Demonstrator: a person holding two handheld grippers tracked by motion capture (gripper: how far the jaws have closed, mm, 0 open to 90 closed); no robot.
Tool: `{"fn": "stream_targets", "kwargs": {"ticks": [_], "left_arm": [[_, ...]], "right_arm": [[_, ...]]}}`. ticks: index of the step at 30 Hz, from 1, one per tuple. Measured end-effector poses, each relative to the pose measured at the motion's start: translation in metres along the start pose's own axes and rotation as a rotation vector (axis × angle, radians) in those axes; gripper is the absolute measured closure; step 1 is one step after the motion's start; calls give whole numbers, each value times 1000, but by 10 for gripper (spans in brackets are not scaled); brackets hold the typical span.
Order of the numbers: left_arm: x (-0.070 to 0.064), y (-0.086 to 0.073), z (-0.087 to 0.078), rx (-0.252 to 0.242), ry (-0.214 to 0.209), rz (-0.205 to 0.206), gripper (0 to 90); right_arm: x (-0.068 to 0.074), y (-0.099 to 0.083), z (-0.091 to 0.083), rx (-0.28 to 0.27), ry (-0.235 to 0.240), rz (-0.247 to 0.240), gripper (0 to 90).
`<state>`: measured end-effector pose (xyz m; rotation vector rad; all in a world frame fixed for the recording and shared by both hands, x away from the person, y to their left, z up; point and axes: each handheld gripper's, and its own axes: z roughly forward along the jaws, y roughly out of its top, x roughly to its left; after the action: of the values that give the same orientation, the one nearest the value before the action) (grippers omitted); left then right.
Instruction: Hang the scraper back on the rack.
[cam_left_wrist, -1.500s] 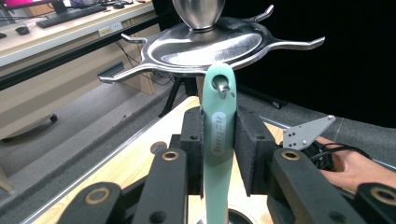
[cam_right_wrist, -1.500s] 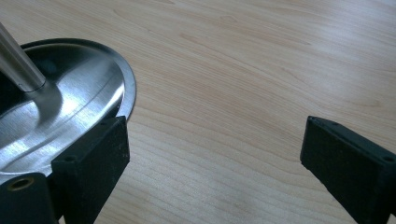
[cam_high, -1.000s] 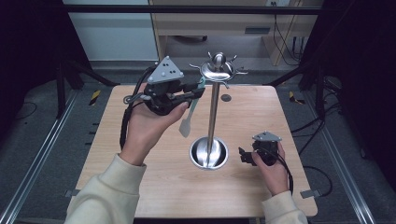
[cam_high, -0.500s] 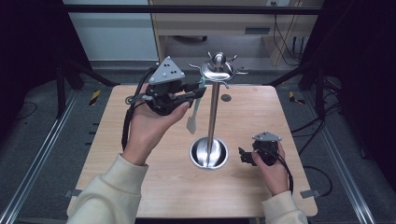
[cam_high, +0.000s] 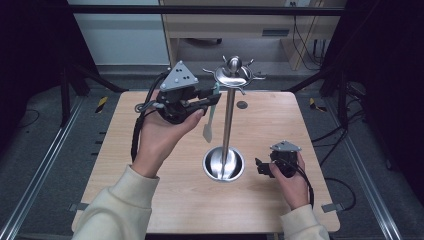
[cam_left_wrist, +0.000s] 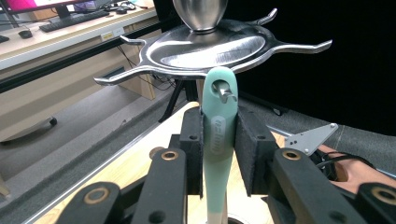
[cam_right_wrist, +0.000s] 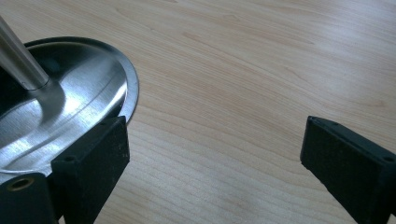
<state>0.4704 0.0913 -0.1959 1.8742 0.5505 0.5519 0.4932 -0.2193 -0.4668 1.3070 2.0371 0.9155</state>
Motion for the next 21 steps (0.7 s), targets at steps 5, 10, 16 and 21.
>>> {"fn": "stream_targets", "kwargs": {"ticks": [5, 10, 16, 21], "left_arm": [[0, 0, 0, 0, -5, -2, 731], [0, 0, -1, 1, -6, 2, 724], [-2, -1, -1, -7, 1, 5, 698], [-3, -4, -5, -8, 9, 0, 642]], "right_arm": [[0, 0, 0, 0, 1, -1, 84], [0, 0, 0, 0, -1, 3, 84], [0, 0, 0, -5, -1, 7, 83], [1, 0, -2, -7, -2, 6, 83]]}}
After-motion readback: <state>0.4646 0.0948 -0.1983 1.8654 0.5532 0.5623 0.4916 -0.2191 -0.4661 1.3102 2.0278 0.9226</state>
